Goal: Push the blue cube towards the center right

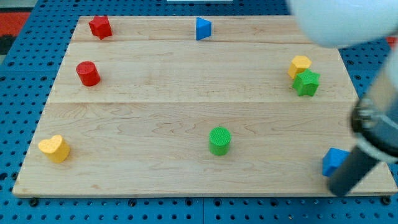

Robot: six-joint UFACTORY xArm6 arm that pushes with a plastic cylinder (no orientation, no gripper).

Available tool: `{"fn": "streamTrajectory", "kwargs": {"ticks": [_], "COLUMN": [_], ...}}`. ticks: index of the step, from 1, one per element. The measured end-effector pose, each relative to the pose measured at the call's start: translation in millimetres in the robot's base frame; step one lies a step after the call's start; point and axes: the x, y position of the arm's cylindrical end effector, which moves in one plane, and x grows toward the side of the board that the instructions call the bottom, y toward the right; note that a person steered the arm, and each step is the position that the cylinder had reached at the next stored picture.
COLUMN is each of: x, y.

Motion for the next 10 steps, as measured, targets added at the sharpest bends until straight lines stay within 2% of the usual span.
{"fn": "streamTrajectory", "kwargs": {"ticks": [2, 5, 8, 10], "x": [-0.8, -52.7, -54.8, -83.7], "y": [-0.5, -17.7, -12.5, -13.9]}}
